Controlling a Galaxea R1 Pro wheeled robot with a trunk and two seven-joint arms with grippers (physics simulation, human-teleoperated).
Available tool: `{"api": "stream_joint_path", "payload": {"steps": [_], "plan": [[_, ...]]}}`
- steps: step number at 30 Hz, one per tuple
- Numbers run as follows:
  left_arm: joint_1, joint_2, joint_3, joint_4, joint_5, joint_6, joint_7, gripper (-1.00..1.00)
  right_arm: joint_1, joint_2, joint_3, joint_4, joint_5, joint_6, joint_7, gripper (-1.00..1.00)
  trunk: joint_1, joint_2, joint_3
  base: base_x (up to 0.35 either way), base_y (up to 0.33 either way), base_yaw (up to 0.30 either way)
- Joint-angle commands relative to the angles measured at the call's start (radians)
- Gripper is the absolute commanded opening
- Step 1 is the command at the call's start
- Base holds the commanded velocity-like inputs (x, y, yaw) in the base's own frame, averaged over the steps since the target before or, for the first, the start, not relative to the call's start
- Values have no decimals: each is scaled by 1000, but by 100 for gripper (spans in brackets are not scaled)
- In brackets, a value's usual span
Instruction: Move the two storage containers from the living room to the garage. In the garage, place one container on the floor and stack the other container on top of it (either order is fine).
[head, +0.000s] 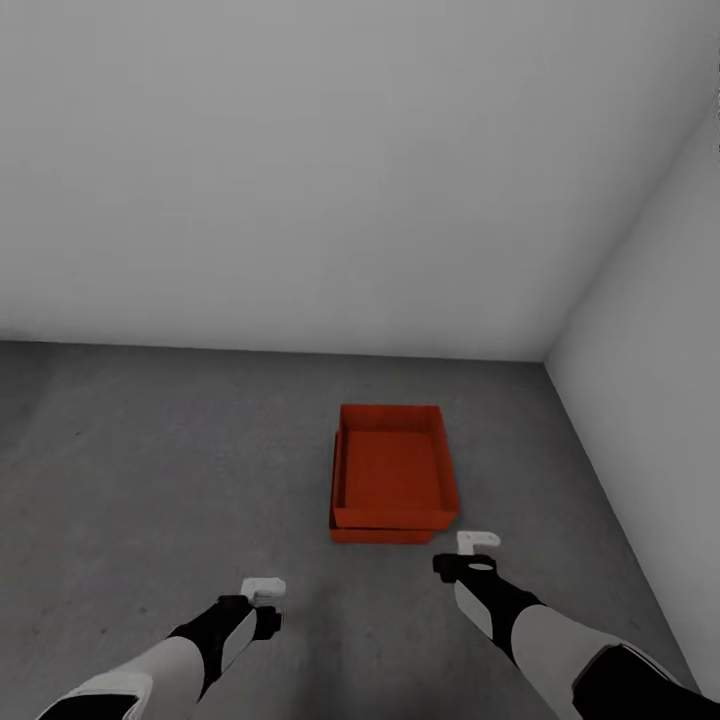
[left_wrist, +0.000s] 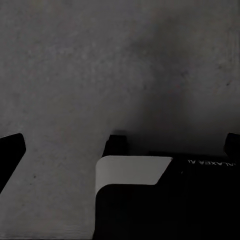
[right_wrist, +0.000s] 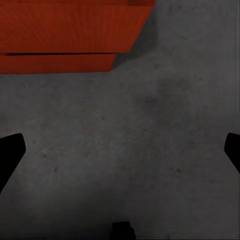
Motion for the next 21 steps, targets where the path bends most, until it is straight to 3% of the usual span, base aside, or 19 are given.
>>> {"api": "stream_joint_path", "payload": {"steps": [1,6,21], "plan": [[0,4,2,12,6,-3,4,100,0,0,9,5,-6,5,-6,100,0,-1,1,0,0,0],[0,33,1,86,46,-32,2,100,0,-1,9,37,-7,10,-6,100,0,-1,5,0,0,0],[0,38,0,121,62,-37,2,100,0,-4,9,44,-6,12,-3,100,0,-1,6,0,0,0]]}}
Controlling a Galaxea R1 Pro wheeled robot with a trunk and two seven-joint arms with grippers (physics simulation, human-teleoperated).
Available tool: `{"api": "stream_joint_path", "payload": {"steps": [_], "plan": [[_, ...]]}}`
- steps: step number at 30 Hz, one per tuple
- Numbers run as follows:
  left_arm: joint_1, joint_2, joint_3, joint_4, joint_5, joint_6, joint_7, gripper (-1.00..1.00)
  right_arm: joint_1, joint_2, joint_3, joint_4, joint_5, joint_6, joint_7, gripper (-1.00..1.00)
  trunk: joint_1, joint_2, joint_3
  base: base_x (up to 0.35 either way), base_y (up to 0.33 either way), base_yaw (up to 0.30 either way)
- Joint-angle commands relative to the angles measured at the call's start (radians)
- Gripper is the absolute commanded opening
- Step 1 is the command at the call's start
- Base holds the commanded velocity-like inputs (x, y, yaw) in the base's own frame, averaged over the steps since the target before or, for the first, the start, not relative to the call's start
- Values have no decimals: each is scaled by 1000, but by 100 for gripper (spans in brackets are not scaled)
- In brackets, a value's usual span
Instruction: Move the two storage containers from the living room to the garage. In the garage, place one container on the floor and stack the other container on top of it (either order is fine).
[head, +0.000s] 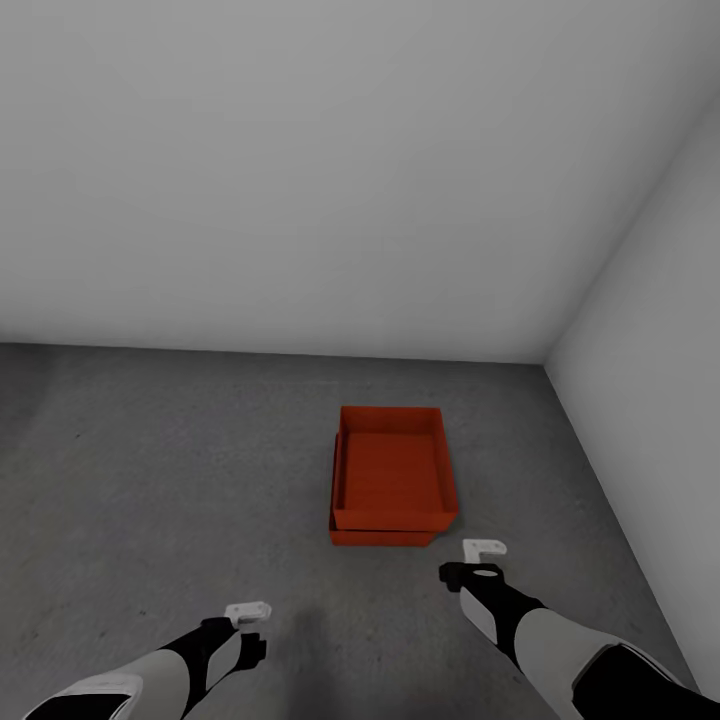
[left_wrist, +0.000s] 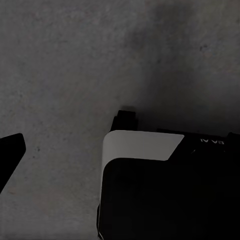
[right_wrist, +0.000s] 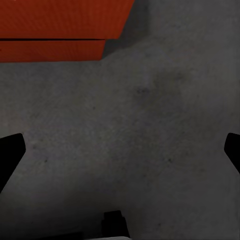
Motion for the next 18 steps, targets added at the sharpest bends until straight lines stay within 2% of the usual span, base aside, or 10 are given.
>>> {"api": "stream_joint_path", "payload": {"steps": [1,7,11,16,18], "plan": [[0,0,1,-1,8,4,5,100,0,0,8,-2,-5,5,-6,100,0,-1,-1,0,0,0],[0,-1,1,-1,8,4,5,100,3,-1,9,6,-4,7,-7,100,0,-1,-1,0,0,0],[0,1,2,-1,10,4,5,100,41,0,9,91,-2,-3,1,100,0,-1,-1,0,0,0],[0,1,2,6,10,4,5,100,55,-3,8,120,-3,-2,7,100,0,-1,-1,0,0,0],[2,1,2,8,10,3,5,100,83,-1,9,123,-3,0,7,100,0,-1,-1,0,0,0]]}}
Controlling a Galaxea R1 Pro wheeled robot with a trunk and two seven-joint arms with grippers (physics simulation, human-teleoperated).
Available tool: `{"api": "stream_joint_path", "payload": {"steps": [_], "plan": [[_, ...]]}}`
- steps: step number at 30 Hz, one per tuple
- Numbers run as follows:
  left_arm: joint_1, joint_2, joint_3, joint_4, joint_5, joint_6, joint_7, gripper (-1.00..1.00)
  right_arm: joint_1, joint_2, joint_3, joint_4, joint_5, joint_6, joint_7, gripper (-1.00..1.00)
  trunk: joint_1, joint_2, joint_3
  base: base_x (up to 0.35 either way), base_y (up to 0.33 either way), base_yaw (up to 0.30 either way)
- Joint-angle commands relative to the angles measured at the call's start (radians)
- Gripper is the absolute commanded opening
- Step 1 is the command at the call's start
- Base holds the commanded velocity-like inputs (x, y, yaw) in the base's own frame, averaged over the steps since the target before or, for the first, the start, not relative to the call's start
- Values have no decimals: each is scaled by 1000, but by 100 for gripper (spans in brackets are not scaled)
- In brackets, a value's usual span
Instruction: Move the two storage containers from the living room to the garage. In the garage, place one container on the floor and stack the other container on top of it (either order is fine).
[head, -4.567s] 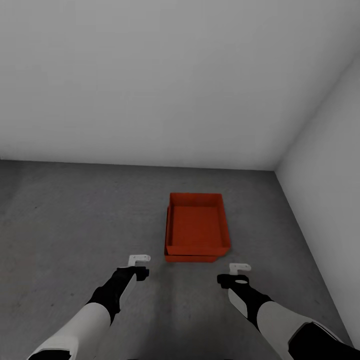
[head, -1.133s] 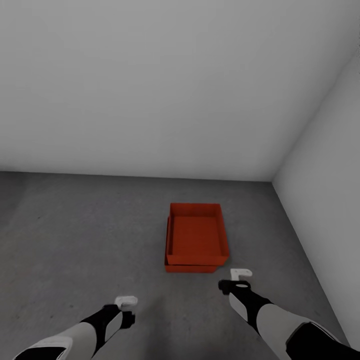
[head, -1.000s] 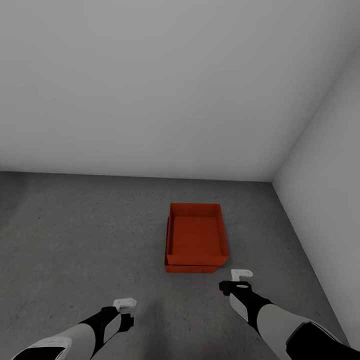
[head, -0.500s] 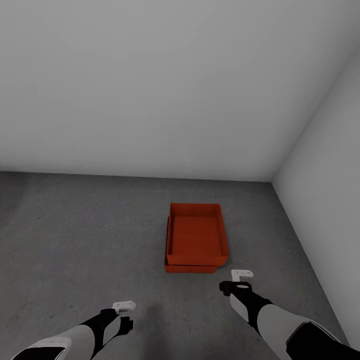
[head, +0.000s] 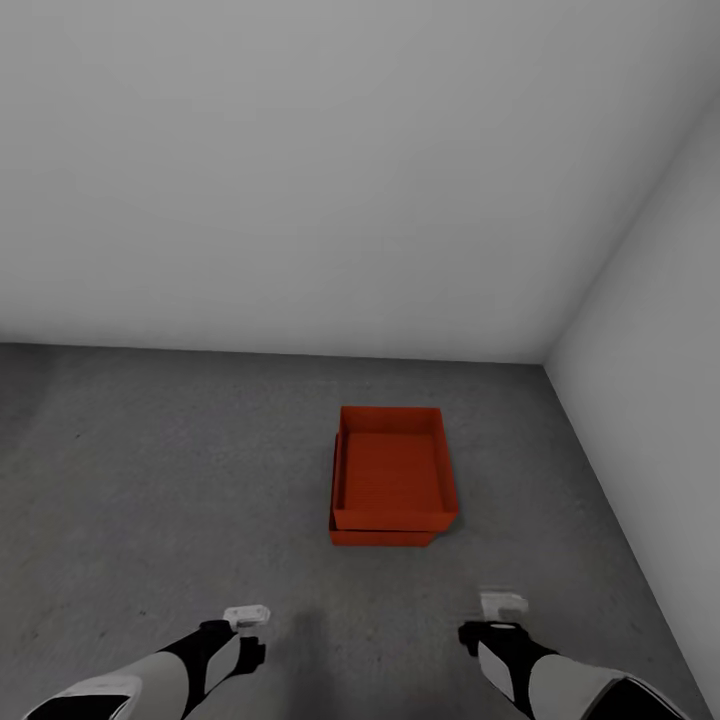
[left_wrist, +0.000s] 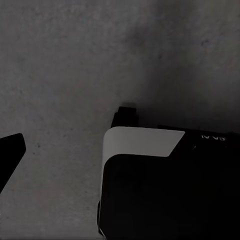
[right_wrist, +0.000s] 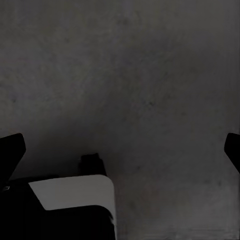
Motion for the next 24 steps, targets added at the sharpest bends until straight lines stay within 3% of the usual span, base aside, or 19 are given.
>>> {"api": "stream_joint_path", "payload": {"steps": [1,5,19,24], "plan": [[2,0,1,0,9,3,4,100,21,2,10,2,-3,2,-3,100,0,-1,-1,0,0,0],[19,0,2,1,9,1,4,100,98,4,9,3,-5,-2,-8,100,0,-1,3,0,0,-16],[27,10,2,1,8,-2,2,100,193,5,9,4,-5,-25,-12,100,0,-1,24,0,0,-16],[56,29,2,2,9,-68,1,100,254,5,9,4,-5,-46,-9,100,0,-1,32,0,0,0]]}}
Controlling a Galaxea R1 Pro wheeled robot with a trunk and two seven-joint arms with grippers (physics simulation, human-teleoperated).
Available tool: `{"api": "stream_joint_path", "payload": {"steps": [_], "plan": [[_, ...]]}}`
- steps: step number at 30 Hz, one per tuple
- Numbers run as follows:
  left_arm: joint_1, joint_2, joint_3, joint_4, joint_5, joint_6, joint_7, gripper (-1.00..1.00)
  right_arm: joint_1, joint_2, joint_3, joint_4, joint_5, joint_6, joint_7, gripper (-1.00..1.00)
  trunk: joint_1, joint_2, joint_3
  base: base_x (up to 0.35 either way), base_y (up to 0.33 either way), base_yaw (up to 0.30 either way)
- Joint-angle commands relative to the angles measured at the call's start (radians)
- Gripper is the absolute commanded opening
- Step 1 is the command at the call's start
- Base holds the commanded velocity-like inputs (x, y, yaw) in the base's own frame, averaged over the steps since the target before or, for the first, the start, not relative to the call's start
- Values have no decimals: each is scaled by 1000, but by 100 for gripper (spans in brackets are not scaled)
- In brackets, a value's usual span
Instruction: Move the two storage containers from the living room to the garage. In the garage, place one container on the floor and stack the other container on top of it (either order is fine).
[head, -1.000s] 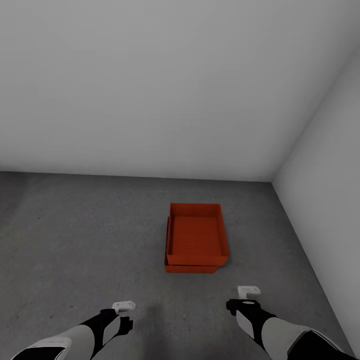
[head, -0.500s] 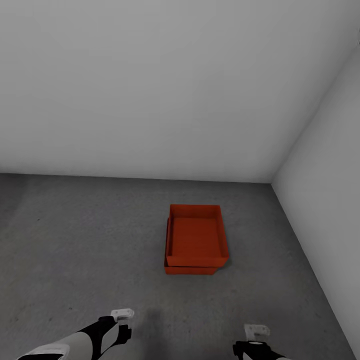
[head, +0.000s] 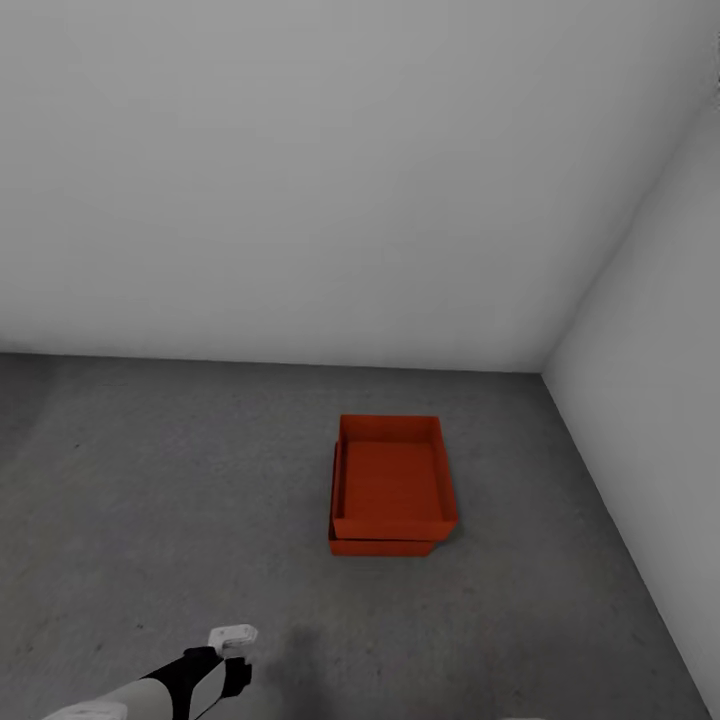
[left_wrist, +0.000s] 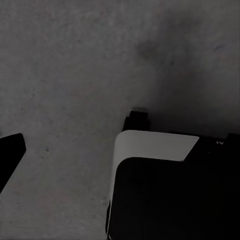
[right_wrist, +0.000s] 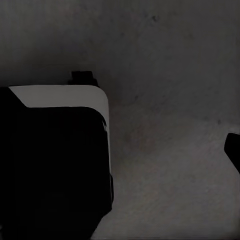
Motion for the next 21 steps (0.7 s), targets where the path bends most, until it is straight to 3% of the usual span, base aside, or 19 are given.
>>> {"api": "stream_joint_path", "payload": {"steps": [1,7,12,21], "plan": [[13,2,1,-1,8,-7,3,100,11,1,9,2,-6,-8,-2,100,0,-1,1,0,0,0],[51,7,1,0,8,-22,3,100,48,2,9,2,-6,-28,-1,100,0,-1,10,0,0,0],[116,6,1,0,7,-63,3,100,90,2,9,2,-5,-43,-1,100,0,-1,18,0,0,0],[172,1,1,0,8,-94,3,100,118,0,9,7,-9,-63,-2,100,0,-1,31,0,0,0]]}}
